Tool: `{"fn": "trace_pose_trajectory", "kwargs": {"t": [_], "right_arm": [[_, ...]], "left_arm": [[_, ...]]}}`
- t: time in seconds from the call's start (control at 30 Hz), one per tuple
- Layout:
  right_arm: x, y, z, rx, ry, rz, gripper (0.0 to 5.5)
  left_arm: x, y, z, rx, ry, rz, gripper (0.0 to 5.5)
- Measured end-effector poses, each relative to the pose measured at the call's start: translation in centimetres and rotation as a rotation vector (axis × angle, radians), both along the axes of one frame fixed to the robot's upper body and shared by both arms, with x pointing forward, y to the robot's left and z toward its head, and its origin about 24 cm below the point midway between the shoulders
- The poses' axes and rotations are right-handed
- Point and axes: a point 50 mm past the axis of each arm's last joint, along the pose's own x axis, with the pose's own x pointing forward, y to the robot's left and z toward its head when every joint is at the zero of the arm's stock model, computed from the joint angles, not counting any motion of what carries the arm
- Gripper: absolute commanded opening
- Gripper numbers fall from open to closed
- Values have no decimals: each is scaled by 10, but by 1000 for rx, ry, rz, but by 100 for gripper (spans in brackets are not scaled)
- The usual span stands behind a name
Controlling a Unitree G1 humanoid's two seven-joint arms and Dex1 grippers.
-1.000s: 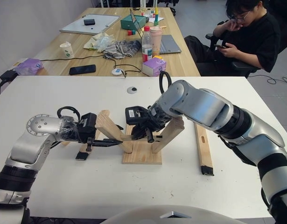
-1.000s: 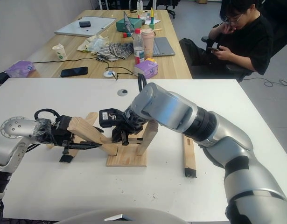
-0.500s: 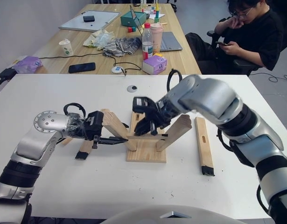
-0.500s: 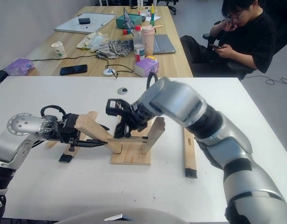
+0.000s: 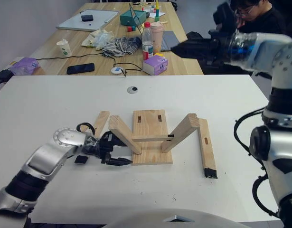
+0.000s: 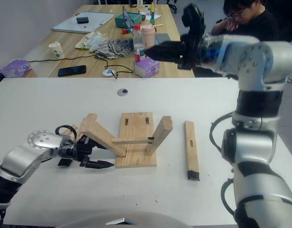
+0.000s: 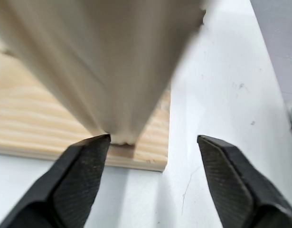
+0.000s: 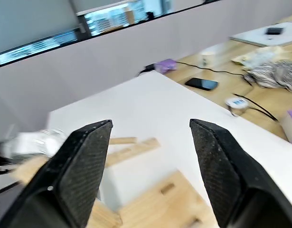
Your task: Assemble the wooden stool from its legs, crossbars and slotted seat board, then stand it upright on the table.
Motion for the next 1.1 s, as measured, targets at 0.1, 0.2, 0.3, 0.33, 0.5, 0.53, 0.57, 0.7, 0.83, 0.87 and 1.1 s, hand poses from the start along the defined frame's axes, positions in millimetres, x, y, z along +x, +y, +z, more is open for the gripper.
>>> {"fn": "trace_pose_trajectory", "kwargs": {"t": [0.1, 0.2, 0.3, 0.33, 0.5, 0.53, 0.57, 0.7, 0.83, 0.87, 1.1], "right_arm": [[-9, -26, -42, -260, -46, -127, 301], [-32, -42, -100, -443, 39, -171, 301], [-54, -27, -147, -430, 117, -153, 301], [-56, -19, -157, -412, 119, -160, 301], [-59, 9, -207, -453, 166, -148, 301], [-58, 14, -214, -457, 166, -136, 301], [-58, 20, -222, -465, 179, -109, 301], [-43, 38, -233, -461, 151, -62, 301], [-17, 50, -231, -331, 119, -137, 301], [-8, 56, -223, -284, 83, -150, 301], [15, 10, -217, -482, -128, -267, 301]], "left_arm": [[-3, 18, 5, 78, 13, 2, 390], [3, 48, -8, 201, 6, 114, 390], [20, 44, -32, 160, -113, 277, 390], [24, 36, -38, 125, -139, 309, 390], [14, 19, -73, 147, -145, 245, 390], [13, 18, -74, 152, -150, 213, 390], [12, 15, -75, 161, -162, 164, 390], [5, 0, -76, 136, -155, 26, 390], [-7, -18, -78, 71, -112, -73, 390], [-13, -28, -81, 30, -85, -109, 390], [-10, -28, -65, -82, -8, -116, 390]]}}
